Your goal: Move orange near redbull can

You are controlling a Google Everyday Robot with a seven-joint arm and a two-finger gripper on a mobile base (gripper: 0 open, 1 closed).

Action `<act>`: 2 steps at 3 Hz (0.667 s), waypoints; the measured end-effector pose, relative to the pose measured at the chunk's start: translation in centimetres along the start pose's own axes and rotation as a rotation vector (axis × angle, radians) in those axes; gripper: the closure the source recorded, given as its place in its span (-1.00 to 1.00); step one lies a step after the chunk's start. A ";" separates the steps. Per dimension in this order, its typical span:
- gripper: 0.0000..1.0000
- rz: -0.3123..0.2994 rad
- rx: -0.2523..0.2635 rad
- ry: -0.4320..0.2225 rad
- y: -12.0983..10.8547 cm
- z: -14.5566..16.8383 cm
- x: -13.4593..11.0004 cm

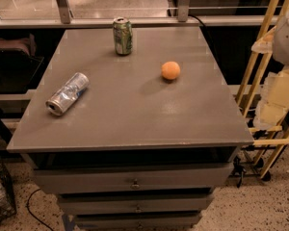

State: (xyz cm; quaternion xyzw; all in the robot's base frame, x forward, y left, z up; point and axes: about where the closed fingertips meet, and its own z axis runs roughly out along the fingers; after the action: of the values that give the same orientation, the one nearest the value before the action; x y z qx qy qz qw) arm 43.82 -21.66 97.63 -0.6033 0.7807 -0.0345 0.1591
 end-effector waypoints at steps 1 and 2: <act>-1.00 0.000 0.000 0.000 0.0 0.0 0.0; -1.00 0.084 0.005 -0.036 -2.3 1.5 1.2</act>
Offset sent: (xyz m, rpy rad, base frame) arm 0.0781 -0.0551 -0.0414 0.1910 0.0080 -0.2441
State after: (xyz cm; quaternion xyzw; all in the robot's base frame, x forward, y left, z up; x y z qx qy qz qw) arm 46.11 -23.21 96.49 -0.5702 0.8022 -0.0191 0.1759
